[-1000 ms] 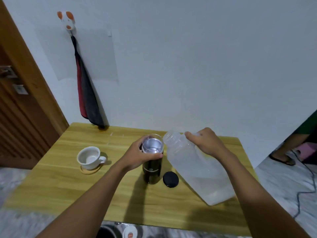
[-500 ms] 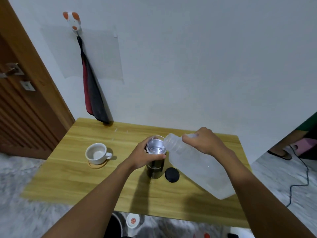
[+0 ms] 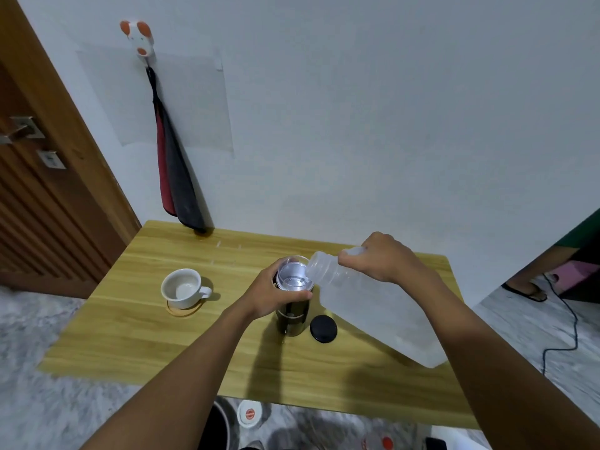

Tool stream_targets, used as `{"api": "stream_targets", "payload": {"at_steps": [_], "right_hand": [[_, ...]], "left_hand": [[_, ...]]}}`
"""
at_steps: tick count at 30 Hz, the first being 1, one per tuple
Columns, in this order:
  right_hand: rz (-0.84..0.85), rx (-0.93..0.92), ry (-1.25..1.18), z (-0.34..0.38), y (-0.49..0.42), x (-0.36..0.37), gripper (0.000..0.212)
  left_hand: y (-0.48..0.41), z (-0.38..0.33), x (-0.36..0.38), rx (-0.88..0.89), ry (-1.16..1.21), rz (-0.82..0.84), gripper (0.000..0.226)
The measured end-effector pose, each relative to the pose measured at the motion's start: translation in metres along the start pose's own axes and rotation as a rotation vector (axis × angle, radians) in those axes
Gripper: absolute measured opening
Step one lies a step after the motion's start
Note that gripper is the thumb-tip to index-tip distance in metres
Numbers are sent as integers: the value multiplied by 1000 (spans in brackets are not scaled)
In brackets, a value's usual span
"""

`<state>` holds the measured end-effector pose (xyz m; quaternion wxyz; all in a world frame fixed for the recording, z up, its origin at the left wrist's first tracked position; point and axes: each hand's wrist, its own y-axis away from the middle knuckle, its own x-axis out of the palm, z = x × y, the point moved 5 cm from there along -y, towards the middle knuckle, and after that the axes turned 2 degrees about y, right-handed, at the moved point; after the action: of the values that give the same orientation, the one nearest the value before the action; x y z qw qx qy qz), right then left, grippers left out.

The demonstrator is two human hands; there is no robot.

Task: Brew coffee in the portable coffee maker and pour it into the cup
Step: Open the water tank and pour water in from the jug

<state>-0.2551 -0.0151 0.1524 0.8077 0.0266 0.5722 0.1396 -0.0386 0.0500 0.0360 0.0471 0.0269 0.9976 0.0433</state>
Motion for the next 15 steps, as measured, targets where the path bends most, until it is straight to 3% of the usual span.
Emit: {"api": "stream_targets", "payload": {"at_steps": [15], "right_hand": [[69,-40,83,14,-6,-8,58]], "left_hand": [[0,-1,0,-17,-20,3,68]]}}
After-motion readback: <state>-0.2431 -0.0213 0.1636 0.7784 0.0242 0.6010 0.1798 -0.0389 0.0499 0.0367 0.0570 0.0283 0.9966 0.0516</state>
